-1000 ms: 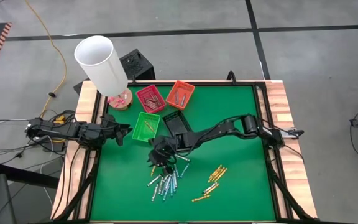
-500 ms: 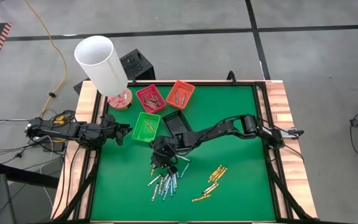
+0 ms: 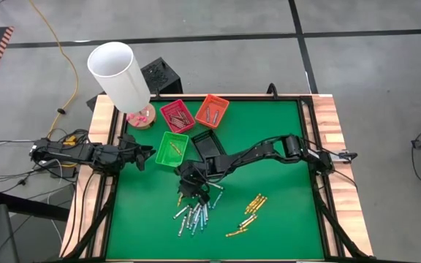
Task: Sort crayons
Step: Put the yellow crayon into the green bin
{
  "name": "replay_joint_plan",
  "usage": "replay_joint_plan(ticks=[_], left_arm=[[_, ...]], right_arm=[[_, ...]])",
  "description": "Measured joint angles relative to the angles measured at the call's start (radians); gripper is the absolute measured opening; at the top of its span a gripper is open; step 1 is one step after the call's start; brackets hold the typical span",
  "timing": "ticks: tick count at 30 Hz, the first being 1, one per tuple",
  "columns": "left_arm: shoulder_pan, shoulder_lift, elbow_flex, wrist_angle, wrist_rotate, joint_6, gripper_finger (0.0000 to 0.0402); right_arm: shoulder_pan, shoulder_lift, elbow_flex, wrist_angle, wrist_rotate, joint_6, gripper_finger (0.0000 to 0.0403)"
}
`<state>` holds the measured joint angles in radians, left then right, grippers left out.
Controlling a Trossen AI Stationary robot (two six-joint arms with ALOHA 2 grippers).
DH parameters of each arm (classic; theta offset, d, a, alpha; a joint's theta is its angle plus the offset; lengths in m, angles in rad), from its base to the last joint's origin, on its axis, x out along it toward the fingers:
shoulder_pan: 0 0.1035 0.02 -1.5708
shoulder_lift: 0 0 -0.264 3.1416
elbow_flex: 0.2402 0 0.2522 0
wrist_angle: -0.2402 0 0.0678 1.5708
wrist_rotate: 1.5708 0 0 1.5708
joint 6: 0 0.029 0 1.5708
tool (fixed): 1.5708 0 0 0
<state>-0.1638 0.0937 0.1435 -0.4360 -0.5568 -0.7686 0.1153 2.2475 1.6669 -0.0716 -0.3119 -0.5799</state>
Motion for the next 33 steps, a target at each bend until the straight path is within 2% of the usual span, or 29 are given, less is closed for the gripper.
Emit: replay_joint_plan(ticks=[14, 33], left_arm=[[0.0, 0.0, 0.0, 0.0, -0.001, -0.004, 0.0137], [0.0, 0.0, 0.0, 0.0, 0.002, -0.022, 0.0137]], right_arm=[[-0.021, 0.038, 0.003, 0.053, 0.0, -0.012, 0.0102], [-0.019, 0.063, 0.015, 0.034, -0.005, 0.014, 0.0102]])
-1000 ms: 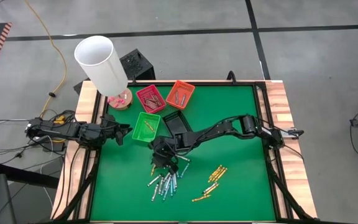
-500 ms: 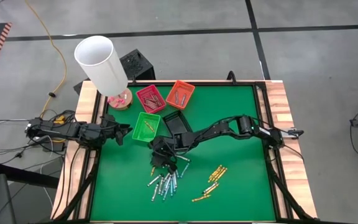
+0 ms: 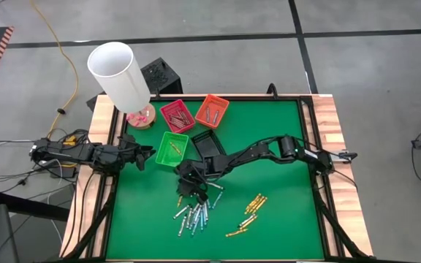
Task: Sort crayons
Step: Put the yellow crayon into the green bin
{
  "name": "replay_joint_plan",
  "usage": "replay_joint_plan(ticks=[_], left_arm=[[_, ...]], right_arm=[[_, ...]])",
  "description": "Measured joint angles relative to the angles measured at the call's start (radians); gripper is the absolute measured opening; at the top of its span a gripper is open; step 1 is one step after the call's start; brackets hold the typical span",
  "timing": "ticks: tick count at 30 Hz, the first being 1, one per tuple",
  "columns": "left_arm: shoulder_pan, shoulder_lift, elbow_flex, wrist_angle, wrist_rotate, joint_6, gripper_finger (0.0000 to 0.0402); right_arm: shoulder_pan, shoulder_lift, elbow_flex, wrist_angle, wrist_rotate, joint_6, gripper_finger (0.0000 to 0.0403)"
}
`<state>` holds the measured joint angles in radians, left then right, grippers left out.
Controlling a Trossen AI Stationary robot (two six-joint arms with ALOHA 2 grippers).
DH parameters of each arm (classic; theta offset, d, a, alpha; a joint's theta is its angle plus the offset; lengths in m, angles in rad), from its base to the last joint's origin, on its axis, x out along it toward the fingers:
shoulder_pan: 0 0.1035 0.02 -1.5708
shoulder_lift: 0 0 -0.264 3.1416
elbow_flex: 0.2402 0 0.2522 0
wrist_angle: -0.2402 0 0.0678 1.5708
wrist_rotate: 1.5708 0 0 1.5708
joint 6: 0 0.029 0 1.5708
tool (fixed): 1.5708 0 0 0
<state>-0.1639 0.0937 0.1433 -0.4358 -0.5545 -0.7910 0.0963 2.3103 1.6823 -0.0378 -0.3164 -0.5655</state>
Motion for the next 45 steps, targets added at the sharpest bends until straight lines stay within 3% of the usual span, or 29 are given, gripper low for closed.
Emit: replay_joint_plan(ticks=[12, 21, 45], left_arm=[[0.0, 0.0, 0.0, 0.0, 0.001, 0.0, 0.0137], [0.0, 0.0, 0.0, 0.0, 0.0, 0.0, 0.0137], [0.0, 0.0, 0.0, 0.0, -0.002, -0.018, 0.0137]], right_arm=[[0.014, 0.003, 0.11, -0.096, -0.064, 0.023, 0.0102], [0.015, 0.003, 0.115, -0.182, -0.099, -0.068, 0.0102], [-0.007, 0.002, 0.115, -0.174, -0.105, -0.126, 0.0102]])
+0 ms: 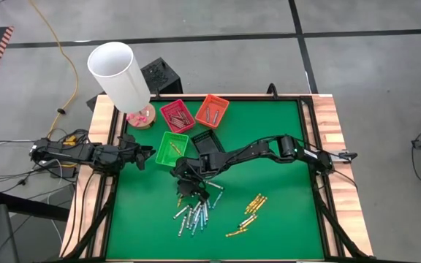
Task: Sort crayons
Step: Put the yellow crayon into the green bin
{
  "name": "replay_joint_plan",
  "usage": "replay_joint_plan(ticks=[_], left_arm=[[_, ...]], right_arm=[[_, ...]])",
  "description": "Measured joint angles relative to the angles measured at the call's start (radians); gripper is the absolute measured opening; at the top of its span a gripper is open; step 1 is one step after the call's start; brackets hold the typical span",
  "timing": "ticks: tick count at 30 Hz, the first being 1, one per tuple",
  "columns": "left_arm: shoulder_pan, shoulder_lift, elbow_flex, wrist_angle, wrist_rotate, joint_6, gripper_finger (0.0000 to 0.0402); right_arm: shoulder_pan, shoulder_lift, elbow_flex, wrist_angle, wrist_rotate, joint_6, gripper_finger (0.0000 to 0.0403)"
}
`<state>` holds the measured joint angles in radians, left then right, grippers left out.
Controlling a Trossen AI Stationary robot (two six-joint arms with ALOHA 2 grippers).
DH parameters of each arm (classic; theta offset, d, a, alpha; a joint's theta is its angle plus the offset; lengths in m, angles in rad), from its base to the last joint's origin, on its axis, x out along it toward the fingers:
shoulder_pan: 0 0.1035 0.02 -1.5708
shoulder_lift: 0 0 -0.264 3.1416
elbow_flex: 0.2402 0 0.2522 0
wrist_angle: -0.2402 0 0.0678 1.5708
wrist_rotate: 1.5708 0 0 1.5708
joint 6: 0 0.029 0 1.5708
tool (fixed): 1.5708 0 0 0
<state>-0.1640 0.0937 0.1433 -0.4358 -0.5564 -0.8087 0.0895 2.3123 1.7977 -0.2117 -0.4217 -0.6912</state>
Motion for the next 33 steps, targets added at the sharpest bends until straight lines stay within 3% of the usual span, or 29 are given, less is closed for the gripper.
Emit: replay_joint_plan(ticks=[25, 29, 33], left_arm=[[0.0, 0.0, 0.0, 0.0, -0.002, 0.0, 0.0137], [0.0, 0.0, 0.0, 0.0, -0.002, 0.0, 0.0137], [0.0, 0.0, 0.0, 0.0, -0.001, 0.0, 0.0137]], right_arm=[[0.008, 0.055, 0.002, -0.011, -0.003, -0.029, 0.0101], [0.001, 0.055, 0.002, -0.021, 0.005, 0.03, 0.0078], [-0.001, 0.055, 0.002, -0.026, 0.04, 0.072, 0.0031]])
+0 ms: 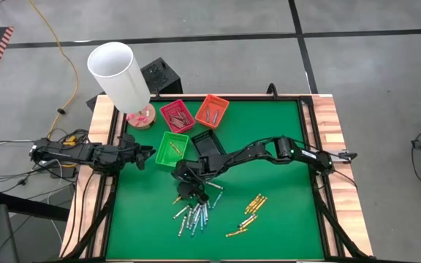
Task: Sort crayons
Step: Put the yellow crayon into the green bin
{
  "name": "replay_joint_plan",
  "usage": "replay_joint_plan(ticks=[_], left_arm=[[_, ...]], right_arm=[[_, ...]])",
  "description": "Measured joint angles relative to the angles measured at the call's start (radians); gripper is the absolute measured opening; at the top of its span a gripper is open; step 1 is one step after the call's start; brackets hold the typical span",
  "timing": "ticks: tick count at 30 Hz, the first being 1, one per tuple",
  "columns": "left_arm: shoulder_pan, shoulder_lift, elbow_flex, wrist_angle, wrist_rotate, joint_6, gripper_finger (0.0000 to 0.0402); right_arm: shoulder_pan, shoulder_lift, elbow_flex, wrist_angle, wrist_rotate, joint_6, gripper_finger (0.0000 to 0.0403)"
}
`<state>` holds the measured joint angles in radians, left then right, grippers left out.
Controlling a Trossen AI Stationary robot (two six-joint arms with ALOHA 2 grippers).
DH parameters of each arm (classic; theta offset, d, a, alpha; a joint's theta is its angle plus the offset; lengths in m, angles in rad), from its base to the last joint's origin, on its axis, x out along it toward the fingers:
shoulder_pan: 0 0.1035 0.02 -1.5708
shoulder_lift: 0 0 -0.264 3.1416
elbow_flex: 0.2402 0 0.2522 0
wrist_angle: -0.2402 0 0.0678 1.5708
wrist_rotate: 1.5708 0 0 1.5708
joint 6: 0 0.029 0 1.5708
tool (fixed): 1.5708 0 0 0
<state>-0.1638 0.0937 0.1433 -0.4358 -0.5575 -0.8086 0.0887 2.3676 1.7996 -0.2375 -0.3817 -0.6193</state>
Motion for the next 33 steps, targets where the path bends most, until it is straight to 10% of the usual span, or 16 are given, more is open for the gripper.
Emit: replay_joint_plan(ticks=[28, 33], left_arm=[[0.0, 0.0, 0.013, -0.001, 0.053, 0.041, 0.0137], [0.0, 0.0, 0.014, 0.001, 0.054, 0.041, 0.0137]], right_arm=[[0.0, -0.158, -0.003, 0.121, 0.079, 0.314, 0.0002], [-0.011, -0.206, -0.003, 0.108, 0.238, 0.318, 0.0002]])
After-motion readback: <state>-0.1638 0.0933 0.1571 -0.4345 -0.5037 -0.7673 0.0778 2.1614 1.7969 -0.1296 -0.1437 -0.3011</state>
